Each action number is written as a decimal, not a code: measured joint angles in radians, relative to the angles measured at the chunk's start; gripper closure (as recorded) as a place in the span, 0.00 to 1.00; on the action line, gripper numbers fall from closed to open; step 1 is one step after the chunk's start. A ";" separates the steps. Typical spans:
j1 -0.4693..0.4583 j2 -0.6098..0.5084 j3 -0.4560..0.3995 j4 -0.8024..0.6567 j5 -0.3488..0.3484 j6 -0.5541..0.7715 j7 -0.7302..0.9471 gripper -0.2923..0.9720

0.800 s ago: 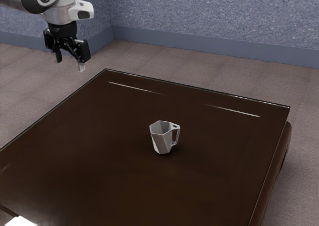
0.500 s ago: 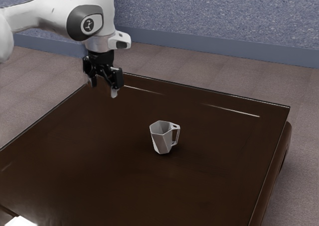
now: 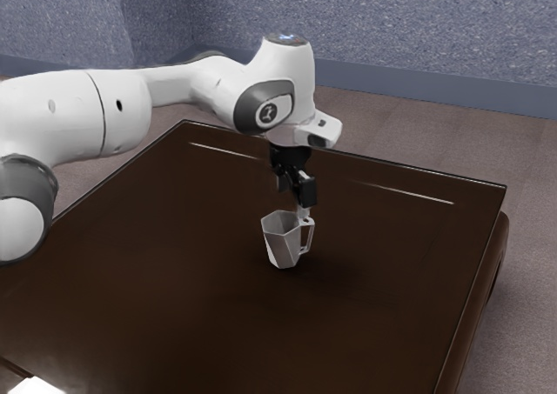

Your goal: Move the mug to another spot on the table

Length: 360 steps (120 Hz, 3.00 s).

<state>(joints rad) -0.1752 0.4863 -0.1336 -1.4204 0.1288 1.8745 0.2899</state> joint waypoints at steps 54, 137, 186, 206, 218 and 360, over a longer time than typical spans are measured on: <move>0.124 0.181 -0.077 0.130 0.002 0.065 0.173 0.24; 0.126 0.276 -0.106 0.161 0.005 0.120 0.300 0.25; 0.126 0.301 -0.106 0.160 0.005 0.113 0.325 0.25; 0.126 0.304 -0.103 0.161 0.008 0.112 0.329 0.31; 0.127 0.303 -0.098 0.159 0.010 0.115 0.330 0.40; 0.231 0.318 -0.054 0.272 0.152 -0.366 0.158 0.74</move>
<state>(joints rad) 0.0557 0.8048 -0.1880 -1.1483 0.2806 1.5085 0.4480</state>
